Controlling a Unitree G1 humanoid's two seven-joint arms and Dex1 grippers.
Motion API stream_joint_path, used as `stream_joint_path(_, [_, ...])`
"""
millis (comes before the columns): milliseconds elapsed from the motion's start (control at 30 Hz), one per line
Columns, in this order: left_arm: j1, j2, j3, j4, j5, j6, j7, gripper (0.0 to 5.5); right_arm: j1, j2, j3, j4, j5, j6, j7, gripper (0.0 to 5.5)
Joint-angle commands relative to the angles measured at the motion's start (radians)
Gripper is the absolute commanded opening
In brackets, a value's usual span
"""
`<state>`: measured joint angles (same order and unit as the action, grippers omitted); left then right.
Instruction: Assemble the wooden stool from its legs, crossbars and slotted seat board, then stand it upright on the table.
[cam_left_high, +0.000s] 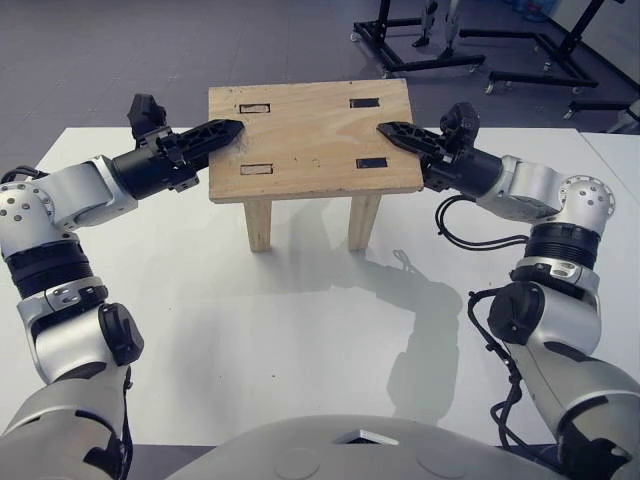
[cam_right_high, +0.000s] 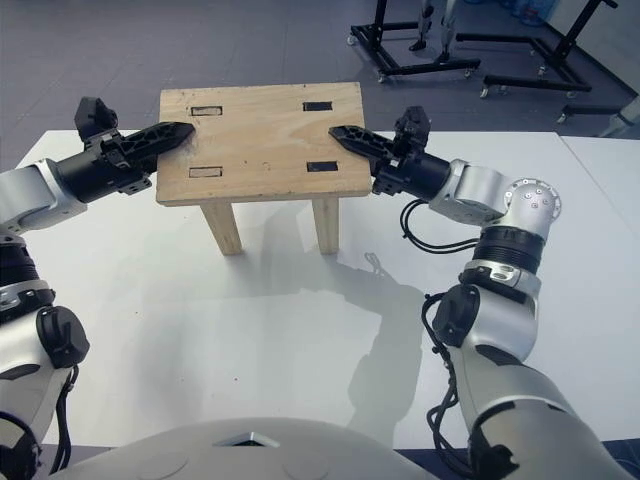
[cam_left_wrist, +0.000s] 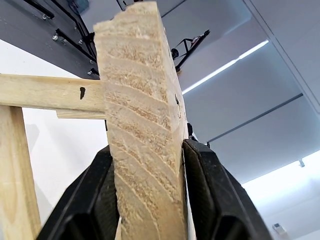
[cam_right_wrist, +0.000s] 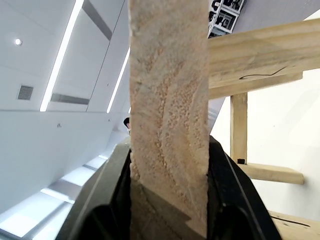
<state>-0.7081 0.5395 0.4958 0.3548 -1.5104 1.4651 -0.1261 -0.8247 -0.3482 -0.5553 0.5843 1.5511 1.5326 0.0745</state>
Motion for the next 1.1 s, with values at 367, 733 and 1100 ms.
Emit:
stream_joint_path(367, [-0.093, -0.112, -0.054, 0.254, 0.195, -0.201, 0.405, 1.62, -0.093, 0.184, 0.077, -0.125, 0.413, -0.419, -0.677, 1.34])
stream_joint_path(733, [-0.091, -0.160, -0.013, 0.233, 0.237, -0.225, 0.358, 3.17, -0.062, 0.171, 0.129, -0.133, 0.319, -0.481, -0.534, 2.63])
stream_joint_path(1100, [-0.120, -0.181, 0.060, 0.226, 0.230, -0.249, 0.405, 4.80, 0.067, 0.130, 0.128, -0.026, 0.194, -0.434, -0.412, 4.58])
